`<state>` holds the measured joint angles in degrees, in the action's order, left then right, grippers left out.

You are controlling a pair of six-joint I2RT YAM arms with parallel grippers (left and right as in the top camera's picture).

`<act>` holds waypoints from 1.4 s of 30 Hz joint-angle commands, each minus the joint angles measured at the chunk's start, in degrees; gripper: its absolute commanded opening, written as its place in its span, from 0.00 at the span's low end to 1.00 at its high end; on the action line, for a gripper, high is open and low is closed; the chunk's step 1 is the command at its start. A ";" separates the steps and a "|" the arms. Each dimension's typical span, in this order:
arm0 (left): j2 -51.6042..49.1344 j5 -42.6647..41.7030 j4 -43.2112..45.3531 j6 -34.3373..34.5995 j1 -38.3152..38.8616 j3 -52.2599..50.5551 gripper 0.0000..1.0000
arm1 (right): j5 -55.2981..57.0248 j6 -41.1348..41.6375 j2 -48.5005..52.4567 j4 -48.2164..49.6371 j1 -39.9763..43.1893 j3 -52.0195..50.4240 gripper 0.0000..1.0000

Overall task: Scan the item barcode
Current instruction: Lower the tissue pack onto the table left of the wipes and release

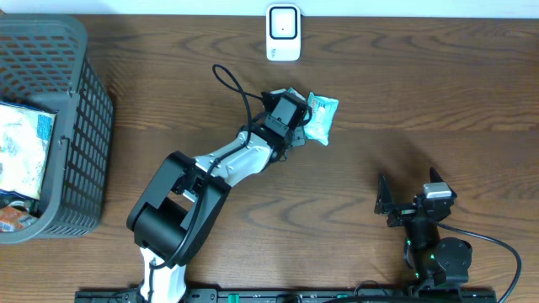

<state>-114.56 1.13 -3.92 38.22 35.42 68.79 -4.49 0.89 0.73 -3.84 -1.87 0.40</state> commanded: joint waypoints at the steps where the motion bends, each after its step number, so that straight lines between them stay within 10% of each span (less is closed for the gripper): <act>1: -0.31 -7.52 1.75 -4.02 0.09 0.33 0.28 | -0.35 0.35 -0.24 -0.22 -0.44 -0.07 0.99; 15: 6.29 -8.57 6.19 -15.58 -1.88 0.39 0.28 | -0.35 0.35 -0.24 -0.22 -0.44 -0.07 0.99; 20: 11.87 6.27 7.93 -16.85 -3.98 0.39 0.28 | -0.35 0.35 -0.24 -0.22 -0.44 -0.07 0.99; 24: 11.45 9.49 8.37 -18.29 -5.86 0.39 0.53 | -0.35 0.35 -0.24 -0.22 -0.44 -0.07 0.99; 42: 1.75 0.72 12.22 -20.52 -10.23 0.39 0.71 | -0.35 0.35 -0.24 -0.22 -0.44 -0.07 0.99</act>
<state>-111.50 4.32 7.46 18.13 25.17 68.82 -4.47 0.89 0.73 -3.84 -1.87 0.40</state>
